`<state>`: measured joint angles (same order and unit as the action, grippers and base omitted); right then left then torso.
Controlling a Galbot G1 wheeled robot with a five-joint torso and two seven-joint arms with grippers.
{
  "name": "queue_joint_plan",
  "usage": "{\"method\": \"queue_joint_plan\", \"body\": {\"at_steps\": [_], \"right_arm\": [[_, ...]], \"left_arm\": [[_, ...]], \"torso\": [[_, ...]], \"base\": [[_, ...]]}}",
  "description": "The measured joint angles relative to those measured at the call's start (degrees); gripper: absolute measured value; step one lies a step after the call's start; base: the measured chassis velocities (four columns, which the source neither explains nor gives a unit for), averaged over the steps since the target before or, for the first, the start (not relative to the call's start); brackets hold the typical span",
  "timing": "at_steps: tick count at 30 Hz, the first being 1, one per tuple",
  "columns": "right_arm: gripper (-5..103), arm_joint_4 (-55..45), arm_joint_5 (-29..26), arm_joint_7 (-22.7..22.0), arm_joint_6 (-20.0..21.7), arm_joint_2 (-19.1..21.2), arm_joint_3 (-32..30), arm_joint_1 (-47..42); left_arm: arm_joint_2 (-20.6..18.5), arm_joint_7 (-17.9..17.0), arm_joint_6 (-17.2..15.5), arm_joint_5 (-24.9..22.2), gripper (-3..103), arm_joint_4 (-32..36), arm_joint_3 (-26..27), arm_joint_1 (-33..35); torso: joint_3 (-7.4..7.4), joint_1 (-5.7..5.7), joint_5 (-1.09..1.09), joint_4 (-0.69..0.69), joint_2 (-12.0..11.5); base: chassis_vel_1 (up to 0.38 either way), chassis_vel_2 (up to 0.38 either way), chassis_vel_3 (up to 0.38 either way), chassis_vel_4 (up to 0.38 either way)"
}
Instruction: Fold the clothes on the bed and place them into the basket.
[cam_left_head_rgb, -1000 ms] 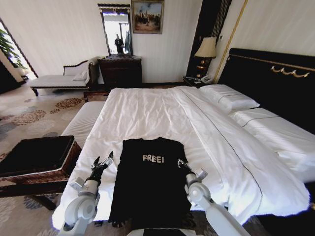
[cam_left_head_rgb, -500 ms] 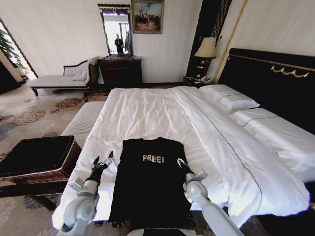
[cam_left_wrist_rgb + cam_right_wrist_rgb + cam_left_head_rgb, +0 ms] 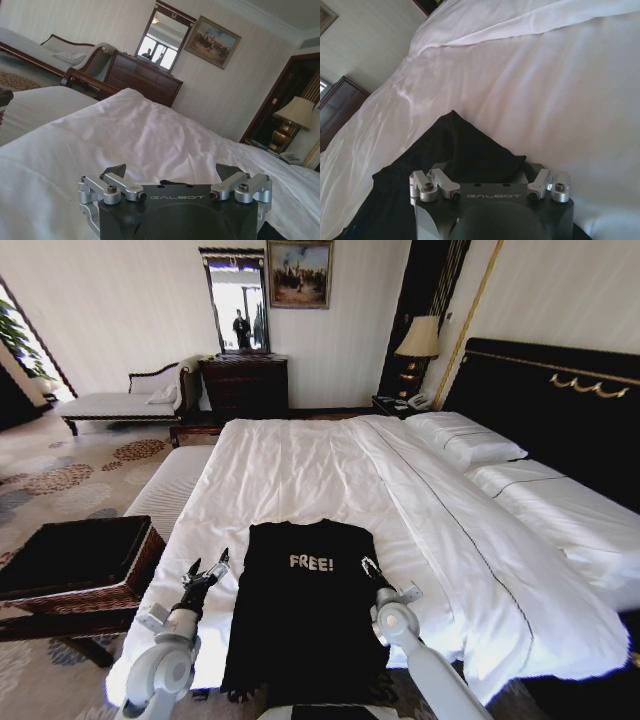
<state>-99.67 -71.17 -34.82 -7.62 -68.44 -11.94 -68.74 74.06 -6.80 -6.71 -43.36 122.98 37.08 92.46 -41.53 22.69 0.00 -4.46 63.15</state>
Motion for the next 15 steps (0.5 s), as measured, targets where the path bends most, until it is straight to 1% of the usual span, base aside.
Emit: {"method": "queue_joint_plan", "body": {"at_steps": [2, 3, 4, 6, 7, 8, 9, 11, 12, 15], "right_arm": [[79, 0.2, -0.1, -0.1, -0.1, -0.1, -0.2, 0.1], [74, 0.3, -0.1, -0.1, -0.2, -0.2, -0.4, 0.2], [57, 0.7, -0.2, -0.2, -0.3, 0.2, -0.7, 0.6], [47, 0.9, -0.2, -0.2, -0.4, 0.3, -1.0, 1.0], [47, 0.9, -0.2, -0.2, -0.4, 0.3, -1.0, 1.0], [41, 1.2, -0.2, -0.3, -0.4, 0.3, -1.1, 1.1], [41, 1.4, -0.2, -0.3, -0.5, 0.4, -1.1, 1.3], [30, 2.0, -0.2, -0.3, -0.5, 0.4, -1.2, 1.5], [30, 2.0, -0.2, -0.3, -0.5, 0.4, -1.2, 1.5], [14, 2.3, 0.0, -0.3, -0.6, 0.4, -1.1, 1.6]], "left_arm": [[0.0, 0.0, 0.0, 0.0, 100, 0.0, 0.0, 0.1], [0.0, 0.0, 0.0, 0.1, 100, 0.0, 0.0, 0.1], [0.2, 0.0, 0.0, 0.4, 100, 0.3, -0.3, 0.1], [0.4, 0.0, 0.0, 0.5, 100, 0.4, -0.5, 0.1], [0.4, 0.0, 0.0, 0.5, 100, 0.4, -0.5, 0.1], [0.5, 0.0, 0.0, 0.6, 100, 0.5, -0.5, 0.1], [0.6, 0.0, 0.0, 0.7, 100, 0.5, -0.6, 0.2], [0.7, 0.0, 0.0, 0.7, 100, 0.6, -0.6, 0.3], [0.7, 0.0, 0.0, 0.7, 100, 0.6, -0.6, 0.3], [0.7, 0.0, 0.1, 0.8, 100, 0.8, -0.5, 0.5]], "torso": [[0.00, 0.00, 0.00, 0.00, 0.0], [0.00, 0.00, 0.00, 0.00, 0.0], [0.00, 0.00, 0.00, 0.00, 0.0], [0.00, 0.00, 0.00, 0.00, 0.0], [0.00, 0.00, 0.00, 0.00, 0.0], [0.00, 0.00, 0.00, 0.00, 0.0], [0.00, 0.00, 0.00, 0.00, 0.0], [0.00, 0.00, 0.00, 0.00, 0.0], [0.00, 0.00, 0.00, 0.00, 0.0], [0.00, 0.00, 0.00, 0.00, 0.0]], "base": [[0.000, 0.000, 0.000, 0.000], [0.000, 0.000, 0.000, 0.000], [0.000, 0.000, 0.000, 0.000], [0.000, 0.000, 0.000, 0.000], [0.000, 0.000, 0.000, 0.000], [0.000, 0.000, 0.000, 0.000], [0.000, 0.000, 0.000, 0.000], [0.000, 0.000, 0.000, 0.000], [0.000, 0.000, 0.000, 0.000], [0.000, 0.000, 0.000, 0.000]]}}
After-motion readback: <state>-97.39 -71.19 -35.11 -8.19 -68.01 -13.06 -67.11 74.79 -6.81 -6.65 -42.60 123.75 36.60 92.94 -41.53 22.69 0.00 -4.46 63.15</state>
